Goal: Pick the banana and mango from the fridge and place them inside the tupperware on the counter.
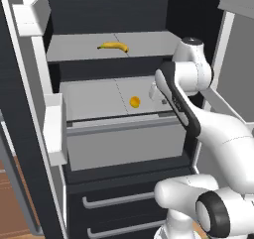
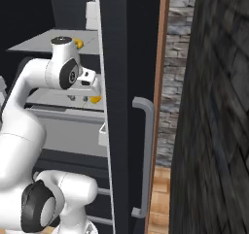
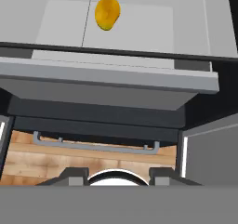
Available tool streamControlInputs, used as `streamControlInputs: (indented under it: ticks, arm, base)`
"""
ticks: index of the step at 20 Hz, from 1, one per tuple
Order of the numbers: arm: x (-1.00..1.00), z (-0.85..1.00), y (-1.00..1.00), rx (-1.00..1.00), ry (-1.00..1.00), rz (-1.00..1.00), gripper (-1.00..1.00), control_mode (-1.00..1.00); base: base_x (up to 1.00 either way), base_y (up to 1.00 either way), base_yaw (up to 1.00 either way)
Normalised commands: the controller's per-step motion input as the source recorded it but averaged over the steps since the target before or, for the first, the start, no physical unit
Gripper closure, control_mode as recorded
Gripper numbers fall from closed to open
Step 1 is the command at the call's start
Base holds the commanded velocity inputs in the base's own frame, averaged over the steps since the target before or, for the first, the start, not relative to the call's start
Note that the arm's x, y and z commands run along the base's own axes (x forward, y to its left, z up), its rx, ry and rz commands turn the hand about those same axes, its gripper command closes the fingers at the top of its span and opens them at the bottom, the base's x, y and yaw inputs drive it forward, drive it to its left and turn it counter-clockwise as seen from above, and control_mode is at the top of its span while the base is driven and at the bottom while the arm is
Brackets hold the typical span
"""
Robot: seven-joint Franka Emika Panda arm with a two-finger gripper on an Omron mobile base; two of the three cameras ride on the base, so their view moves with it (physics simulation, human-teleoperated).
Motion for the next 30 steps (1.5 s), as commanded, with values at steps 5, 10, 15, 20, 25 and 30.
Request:
streamControlInputs:
  ticks: [5,10,15,20,25,30]
  arm:
    - [-0.18,0.02,0.17,-0.05,-0.21,0.0,-1.0,-1.0]
    - [0.0,0.36,0.36,-0.03,-0.35,0.0,-1.0,-1.0]
    - [0.0,0.42,0.0,0.0,-0.25,0.0,-1.0,-1.0]
    - [0.0,0.55,0.01,0.0,-0.2,0.0,-1.0,-1.0]
    - [0.0,0.48,0.03,0.02,-0.06,0.0,-1.0,-1.0]
    - [0.03,0.42,0.03,0.04,0.0,0.0,-1.0,-1.0]
  base:
    - [0.0,0.0,0.0]
    - [0.0,0.0,0.0]
    - [0.0,0.0,0.0]
    - [0.0,0.0,0.0]
    - [0.0,0.0,0.0]
    - [0.0,0.0,0.0]
